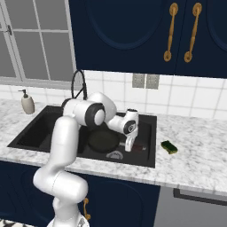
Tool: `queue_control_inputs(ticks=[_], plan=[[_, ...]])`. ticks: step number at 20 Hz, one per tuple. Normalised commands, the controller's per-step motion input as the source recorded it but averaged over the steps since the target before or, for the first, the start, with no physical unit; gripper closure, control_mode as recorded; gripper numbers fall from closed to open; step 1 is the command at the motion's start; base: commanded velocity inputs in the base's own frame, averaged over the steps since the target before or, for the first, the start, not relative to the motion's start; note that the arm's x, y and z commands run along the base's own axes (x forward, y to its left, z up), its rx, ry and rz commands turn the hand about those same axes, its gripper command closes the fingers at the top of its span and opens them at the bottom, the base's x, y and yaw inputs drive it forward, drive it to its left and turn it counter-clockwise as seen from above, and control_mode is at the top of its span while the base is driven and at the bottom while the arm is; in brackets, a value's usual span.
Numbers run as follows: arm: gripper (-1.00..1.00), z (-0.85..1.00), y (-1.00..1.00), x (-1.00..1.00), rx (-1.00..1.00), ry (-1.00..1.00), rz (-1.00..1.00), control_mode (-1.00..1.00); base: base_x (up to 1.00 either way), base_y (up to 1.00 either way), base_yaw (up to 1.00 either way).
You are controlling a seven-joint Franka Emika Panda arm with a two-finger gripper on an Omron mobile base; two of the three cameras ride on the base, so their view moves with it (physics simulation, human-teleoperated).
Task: Pick the pan and sponge and place them into the sink. Then turn on the water.
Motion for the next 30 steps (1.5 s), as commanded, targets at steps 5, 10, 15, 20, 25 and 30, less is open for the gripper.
queue_control_inputs(ticks=[5, 10, 15, 20, 25, 30], plan=[[1.00, -0.41, 0.00, 0.16, 0.00, 0.00, 0.00, -1.00, 0.00, 0.00, 0.00], [1.00, -0.40, 0.00, 0.14, 0.00, 0.00, 0.00, -1.00, 0.00, 0.00, 0.00], [1.00, -0.39, 0.00, 0.15, 0.00, 0.00, 0.00, -1.00, 0.00, 0.00, 0.00], [1.00, -0.38, 0.00, 0.17, 0.00, 0.00, 0.00, -1.00, 0.00, 0.00, 0.00], [1.00, -0.34, 0.00, 0.19, 0.00, 0.00, 0.00, -1.00, 0.00, 0.00, 0.00], [1.00, -0.29, 0.00, 0.19, 0.00, 0.00, 0.00, -1.00, 0.00, 0.00, 0.00]])
